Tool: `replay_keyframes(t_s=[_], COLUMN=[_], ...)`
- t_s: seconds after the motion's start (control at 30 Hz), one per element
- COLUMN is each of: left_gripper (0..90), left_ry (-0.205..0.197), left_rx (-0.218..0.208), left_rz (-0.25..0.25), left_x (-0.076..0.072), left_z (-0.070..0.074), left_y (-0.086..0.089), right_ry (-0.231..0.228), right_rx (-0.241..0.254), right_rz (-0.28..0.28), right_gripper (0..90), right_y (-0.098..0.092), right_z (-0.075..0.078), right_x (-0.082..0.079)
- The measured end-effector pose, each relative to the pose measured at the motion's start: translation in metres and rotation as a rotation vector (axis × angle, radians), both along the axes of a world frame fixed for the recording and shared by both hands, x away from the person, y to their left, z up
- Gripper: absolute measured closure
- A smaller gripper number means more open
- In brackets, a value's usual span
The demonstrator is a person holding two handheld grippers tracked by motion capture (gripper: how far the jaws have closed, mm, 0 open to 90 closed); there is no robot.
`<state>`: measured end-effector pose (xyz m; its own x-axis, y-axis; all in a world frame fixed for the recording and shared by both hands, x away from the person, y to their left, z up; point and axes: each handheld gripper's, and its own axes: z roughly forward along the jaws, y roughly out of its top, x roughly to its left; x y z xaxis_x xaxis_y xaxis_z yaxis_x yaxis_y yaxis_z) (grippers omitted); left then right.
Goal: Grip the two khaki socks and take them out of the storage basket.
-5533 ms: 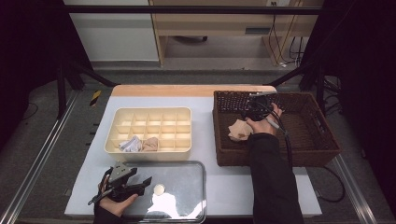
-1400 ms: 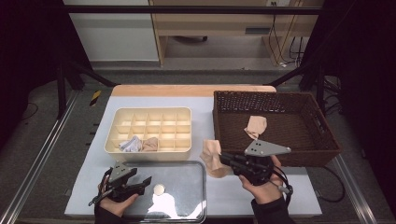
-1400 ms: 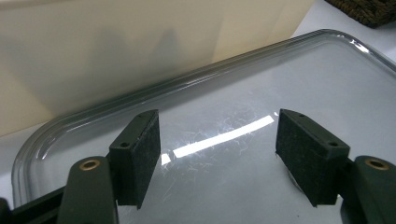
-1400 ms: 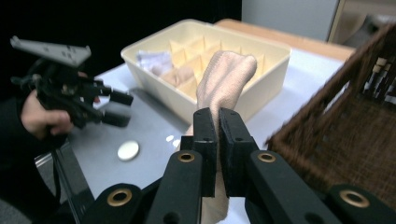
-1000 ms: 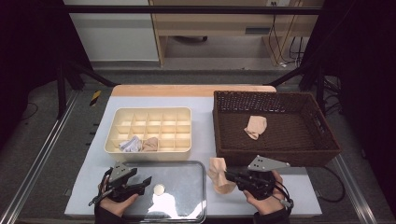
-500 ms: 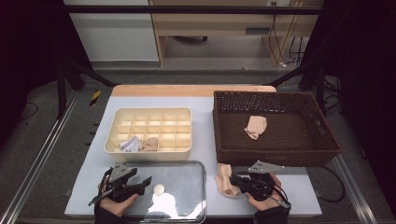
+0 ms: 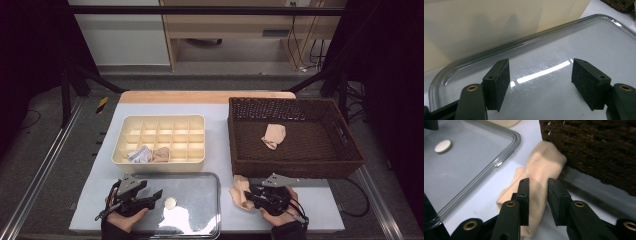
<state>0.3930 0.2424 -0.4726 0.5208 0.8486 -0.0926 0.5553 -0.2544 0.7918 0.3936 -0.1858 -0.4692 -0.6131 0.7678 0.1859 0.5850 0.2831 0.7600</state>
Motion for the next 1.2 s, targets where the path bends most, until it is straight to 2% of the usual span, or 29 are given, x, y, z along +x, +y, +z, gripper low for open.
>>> replay_keyframes(t_s=[0.23,0.43,0.7,0.93,1.2], left_gripper=[30.4,30.3,30.3,30.2,30.2], left_ry=[0.001,0.003,0.004,0.004,0.005], left_rx=[0.003,0.003,0.003,0.004,0.005], left_rz=[0.0,-0.003,0.001,0.002,0.0], left_x=[0.0,0.001,0.001,0.001,0.001], left_z=[0.0,-0.001,-0.001,0.0,-0.001], left_y=[0.0,-0.001,0.0,0.0,0.0], right_ry=[-0.066,-0.103,-0.172,-0.219,-0.255], right_rx=[0.033,0.055,0.072,0.083,0.061], right_rz=[-0.017,-0.037,-0.058,-0.1,-0.141], right_gripper=[69.5,70.5,69.2,64.7,55.8], right_y=[-0.007,-0.012,-0.014,-0.02,-0.021], right_z=[0.02,0.038,0.069,0.096,0.112], right_x=[-0.003,-0.003,0.001,0.016,0.041])
